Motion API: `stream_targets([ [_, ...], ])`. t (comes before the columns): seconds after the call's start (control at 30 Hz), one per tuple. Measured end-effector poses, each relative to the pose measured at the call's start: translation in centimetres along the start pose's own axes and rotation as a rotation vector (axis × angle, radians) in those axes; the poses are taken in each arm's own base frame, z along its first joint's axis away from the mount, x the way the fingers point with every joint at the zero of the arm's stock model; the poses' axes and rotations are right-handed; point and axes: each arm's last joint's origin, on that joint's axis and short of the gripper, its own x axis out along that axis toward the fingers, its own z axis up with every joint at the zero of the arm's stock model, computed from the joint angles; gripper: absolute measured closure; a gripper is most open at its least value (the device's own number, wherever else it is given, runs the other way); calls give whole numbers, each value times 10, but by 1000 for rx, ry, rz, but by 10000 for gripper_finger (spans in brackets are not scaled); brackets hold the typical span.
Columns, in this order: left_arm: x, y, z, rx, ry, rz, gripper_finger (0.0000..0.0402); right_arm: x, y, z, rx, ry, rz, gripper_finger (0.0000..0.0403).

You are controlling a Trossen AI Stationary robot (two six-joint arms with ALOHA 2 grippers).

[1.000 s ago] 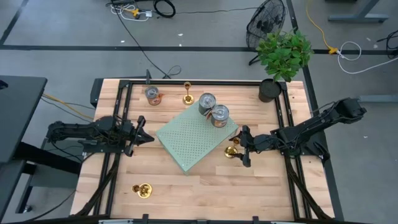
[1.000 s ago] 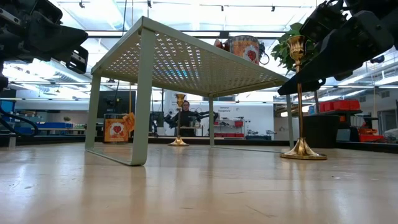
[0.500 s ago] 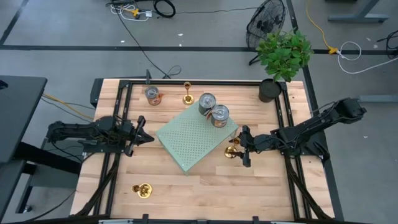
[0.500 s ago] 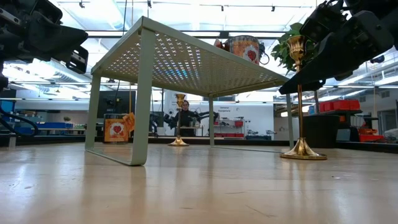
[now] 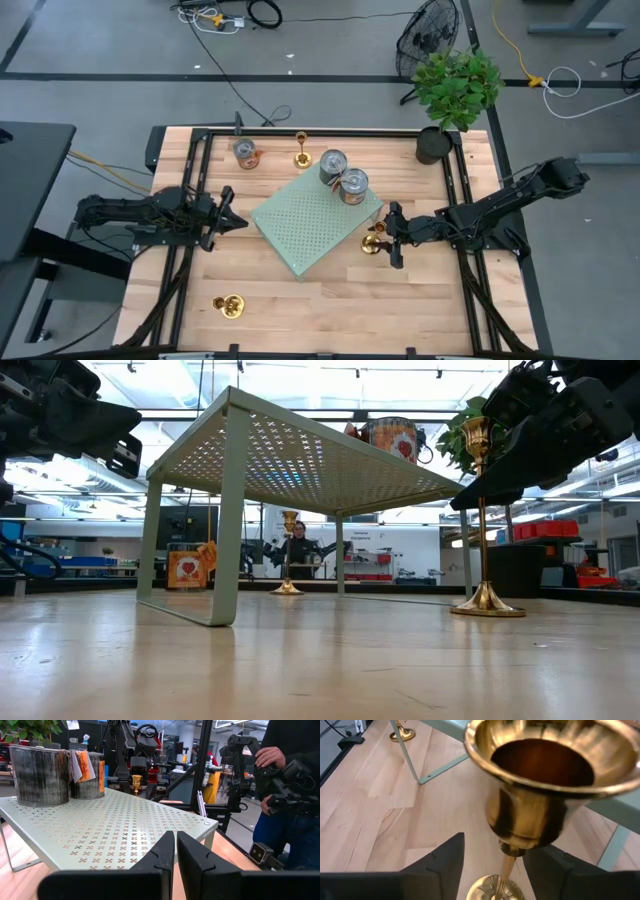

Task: Pick & Place candle stick holders
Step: Put the middle gold candle holder on the shelf

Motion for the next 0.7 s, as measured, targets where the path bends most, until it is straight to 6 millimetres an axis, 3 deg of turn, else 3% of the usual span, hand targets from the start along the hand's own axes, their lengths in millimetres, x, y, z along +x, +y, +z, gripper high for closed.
stream_targets([
  [0.7, 0, 0, 0, 0, -1, 0, 376, 0, 0, 0, 0, 0, 0, 278],
])
